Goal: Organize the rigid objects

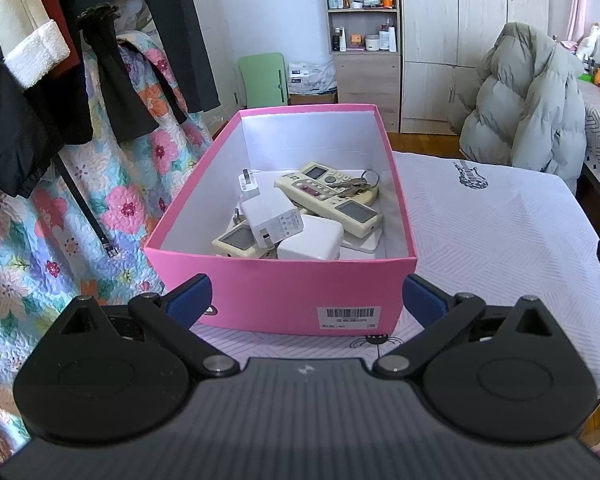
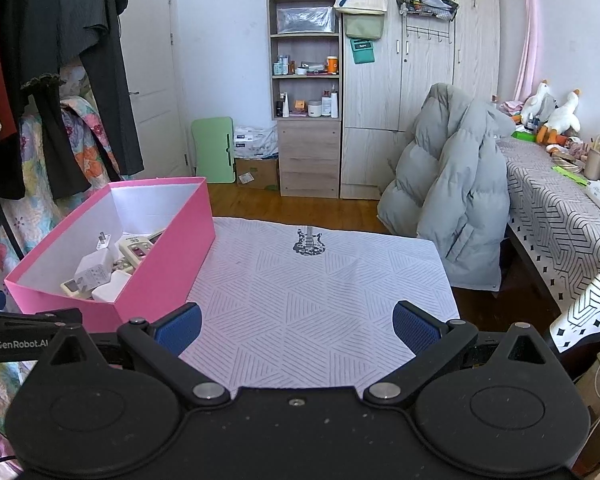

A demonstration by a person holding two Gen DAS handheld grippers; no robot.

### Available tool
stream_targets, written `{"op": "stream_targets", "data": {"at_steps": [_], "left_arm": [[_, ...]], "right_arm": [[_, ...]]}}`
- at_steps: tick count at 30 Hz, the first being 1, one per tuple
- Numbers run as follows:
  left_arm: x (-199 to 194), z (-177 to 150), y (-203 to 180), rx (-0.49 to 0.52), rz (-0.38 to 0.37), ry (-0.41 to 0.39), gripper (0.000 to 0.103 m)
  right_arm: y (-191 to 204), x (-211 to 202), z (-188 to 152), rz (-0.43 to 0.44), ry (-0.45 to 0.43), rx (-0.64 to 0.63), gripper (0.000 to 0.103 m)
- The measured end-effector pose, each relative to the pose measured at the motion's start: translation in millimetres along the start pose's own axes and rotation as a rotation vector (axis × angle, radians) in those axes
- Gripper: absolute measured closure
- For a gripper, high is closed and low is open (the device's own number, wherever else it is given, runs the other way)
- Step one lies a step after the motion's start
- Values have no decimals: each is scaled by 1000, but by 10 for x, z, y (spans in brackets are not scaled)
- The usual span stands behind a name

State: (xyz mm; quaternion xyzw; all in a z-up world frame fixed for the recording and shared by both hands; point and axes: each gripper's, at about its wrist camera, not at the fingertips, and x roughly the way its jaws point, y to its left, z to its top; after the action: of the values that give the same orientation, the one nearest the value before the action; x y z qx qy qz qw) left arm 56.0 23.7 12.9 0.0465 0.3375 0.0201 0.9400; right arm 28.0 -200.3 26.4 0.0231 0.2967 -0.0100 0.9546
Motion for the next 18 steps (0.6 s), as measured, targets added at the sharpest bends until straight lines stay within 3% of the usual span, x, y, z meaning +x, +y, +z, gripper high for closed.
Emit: {"op": "stream_targets", "data": {"at_steps": [18], "left_arm": [[-37, -22, 0, 8, 9, -18, 0]], "right_arm": [[25, -5, -18, 0, 4, -8, 0]]}}
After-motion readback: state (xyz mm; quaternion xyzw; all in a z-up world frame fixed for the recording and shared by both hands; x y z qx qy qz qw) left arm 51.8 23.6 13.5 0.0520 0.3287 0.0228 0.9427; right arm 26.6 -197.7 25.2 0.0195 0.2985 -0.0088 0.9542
